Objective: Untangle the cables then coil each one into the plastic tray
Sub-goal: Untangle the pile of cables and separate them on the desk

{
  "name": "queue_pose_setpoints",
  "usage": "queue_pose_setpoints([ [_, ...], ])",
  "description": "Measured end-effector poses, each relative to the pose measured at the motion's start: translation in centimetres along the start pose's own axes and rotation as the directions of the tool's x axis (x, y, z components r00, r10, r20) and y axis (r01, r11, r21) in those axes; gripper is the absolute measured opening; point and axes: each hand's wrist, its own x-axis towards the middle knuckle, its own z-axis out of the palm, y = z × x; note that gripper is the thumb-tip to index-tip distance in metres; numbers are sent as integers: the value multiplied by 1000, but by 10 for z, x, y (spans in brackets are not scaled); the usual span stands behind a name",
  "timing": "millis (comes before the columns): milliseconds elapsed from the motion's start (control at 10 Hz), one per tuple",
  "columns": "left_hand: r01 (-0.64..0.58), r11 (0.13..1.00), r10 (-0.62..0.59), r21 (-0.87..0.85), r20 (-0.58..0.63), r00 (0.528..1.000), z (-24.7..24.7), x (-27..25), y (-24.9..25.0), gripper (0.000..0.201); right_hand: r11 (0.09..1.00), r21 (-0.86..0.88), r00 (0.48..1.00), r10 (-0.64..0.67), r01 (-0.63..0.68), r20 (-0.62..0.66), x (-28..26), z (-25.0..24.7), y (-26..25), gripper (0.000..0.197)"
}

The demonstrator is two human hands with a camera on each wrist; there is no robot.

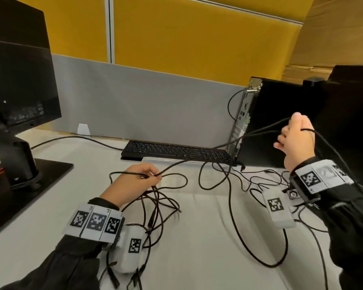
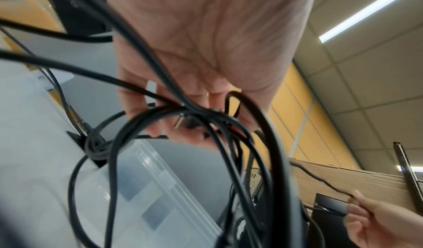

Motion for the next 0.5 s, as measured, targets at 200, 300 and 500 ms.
queue_pose_setpoints([
  [200,138,984,-143,116,38,989,-11,0,-10,11,940,261,947,271,-221,-174,26,-36,-3,30],
  [300,170,980,-168,107,-34,985,-9,2,-6,18,932,27,931,362,-361,-46,27,-40,19,33],
  [500,196,970,-191,144,-48,980,-6,3,-2,22,534,-819,581,742,-210,335,-24,-59,62,79],
])
